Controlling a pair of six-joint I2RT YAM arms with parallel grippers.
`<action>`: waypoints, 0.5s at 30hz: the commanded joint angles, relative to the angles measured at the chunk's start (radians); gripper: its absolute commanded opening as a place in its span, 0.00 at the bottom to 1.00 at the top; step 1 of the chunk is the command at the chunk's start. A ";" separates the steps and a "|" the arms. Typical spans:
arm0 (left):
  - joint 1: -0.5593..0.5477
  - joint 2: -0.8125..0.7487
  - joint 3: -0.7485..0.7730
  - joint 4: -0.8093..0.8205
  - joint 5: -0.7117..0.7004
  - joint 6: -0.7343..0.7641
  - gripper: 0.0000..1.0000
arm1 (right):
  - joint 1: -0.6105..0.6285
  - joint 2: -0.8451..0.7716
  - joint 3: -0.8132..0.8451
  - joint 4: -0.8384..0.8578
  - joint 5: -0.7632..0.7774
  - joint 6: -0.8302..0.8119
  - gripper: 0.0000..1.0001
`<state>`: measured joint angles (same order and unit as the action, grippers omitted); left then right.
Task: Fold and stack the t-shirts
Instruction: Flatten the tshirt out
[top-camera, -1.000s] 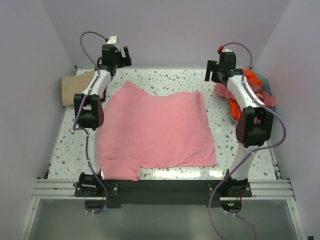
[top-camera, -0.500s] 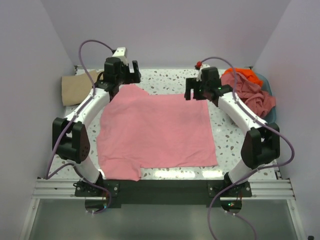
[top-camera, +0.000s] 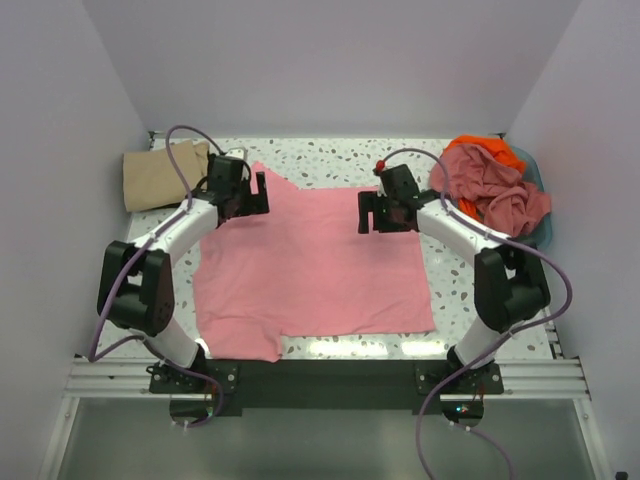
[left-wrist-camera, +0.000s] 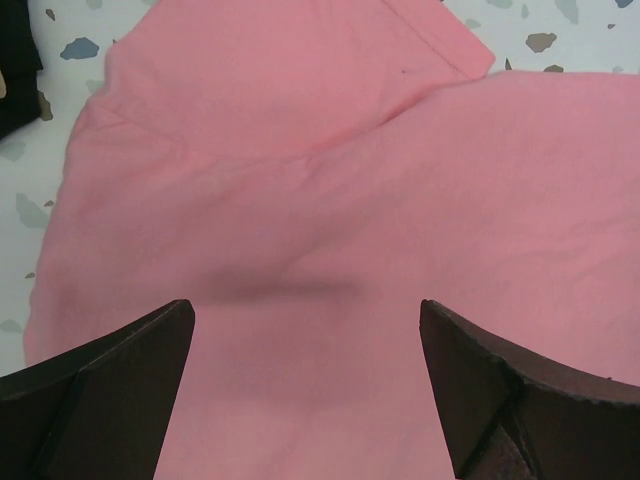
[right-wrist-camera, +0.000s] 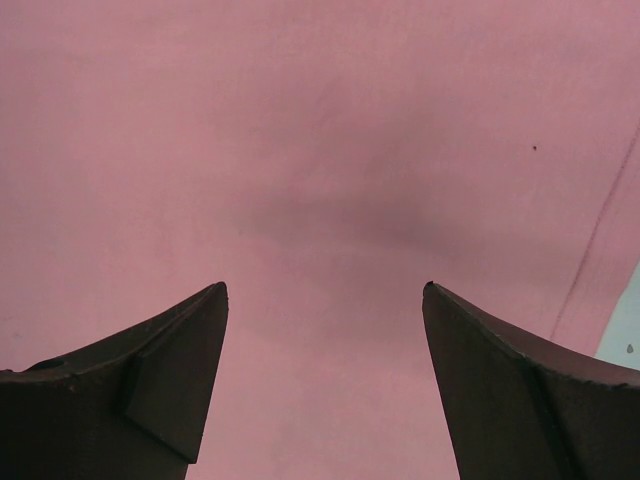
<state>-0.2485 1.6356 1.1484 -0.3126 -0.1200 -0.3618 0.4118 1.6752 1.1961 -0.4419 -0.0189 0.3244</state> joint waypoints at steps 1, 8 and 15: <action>0.003 0.026 -0.003 0.013 -0.003 -0.031 1.00 | 0.002 0.067 0.025 -0.020 0.079 0.008 0.81; 0.008 0.115 0.008 0.024 0.008 -0.026 1.00 | 0.002 0.181 0.074 -0.037 0.119 0.007 0.81; 0.011 0.181 -0.001 0.038 0.022 -0.026 1.00 | -0.001 0.245 0.097 -0.052 0.163 0.008 0.81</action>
<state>-0.2455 1.8008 1.1477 -0.3080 -0.1101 -0.3805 0.4118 1.8996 1.2552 -0.4789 0.0971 0.3248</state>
